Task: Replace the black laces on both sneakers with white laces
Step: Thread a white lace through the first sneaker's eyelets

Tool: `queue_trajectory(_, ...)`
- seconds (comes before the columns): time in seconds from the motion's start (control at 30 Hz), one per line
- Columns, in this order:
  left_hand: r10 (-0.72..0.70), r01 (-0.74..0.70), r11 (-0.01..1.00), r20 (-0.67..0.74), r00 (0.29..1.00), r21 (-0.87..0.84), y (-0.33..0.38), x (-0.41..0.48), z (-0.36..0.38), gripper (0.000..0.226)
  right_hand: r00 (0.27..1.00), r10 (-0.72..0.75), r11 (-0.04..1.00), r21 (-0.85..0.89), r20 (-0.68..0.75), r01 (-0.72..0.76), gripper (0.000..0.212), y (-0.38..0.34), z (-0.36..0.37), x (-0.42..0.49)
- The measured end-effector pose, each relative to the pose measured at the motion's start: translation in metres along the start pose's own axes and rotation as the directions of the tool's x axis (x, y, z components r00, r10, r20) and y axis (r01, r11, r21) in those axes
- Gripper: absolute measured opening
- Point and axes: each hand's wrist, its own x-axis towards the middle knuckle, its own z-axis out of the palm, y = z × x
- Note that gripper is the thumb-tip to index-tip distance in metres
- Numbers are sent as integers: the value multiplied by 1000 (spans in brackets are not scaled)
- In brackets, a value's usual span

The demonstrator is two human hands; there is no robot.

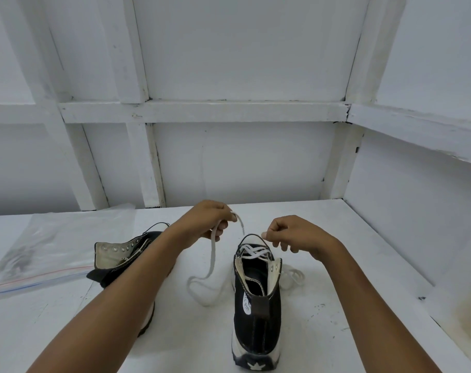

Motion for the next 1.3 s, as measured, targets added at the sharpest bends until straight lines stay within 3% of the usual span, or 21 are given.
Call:
queue_trajectory(0.17,56,-53,995,43,998,-80,18,-9,0,23,993,-86,988,124,-75,95,17,-8,1,3)
queue_trajectory(0.33,128,-128,992,78,989,-8,25,-15,1,20,988,-153,979,135,-8,152,15,-12,3,3)
queue_trajectory(0.53,106,-108,994,107,989,16,27,-14,1,19,986,-168,982,91,-4,167,17,-12,3,4)
queue_trajectory(0.73,75,-89,991,131,988,104,24,-10,3,17,983,-164,968,205,81,145,17,-11,2,0)
queue_trajectory(0.87,71,-89,983,116,991,158,24,-7,6,14,982,-183,960,224,42,169,7,-9,3,0)
queue_trajectory(1.0,66,-128,954,227,972,270,24,-8,10,17,985,-162,969,195,50,150,12,-9,3,-1)
queue_trajectory(1.13,110,-195,900,229,967,389,23,-7,19,18,992,-123,967,220,-21,125,25,-8,5,-2)
queue_trajectory(1.3,118,-194,904,213,970,381,19,-5,22,15,996,80,994,76,-26,-78,31,-3,2,-9)
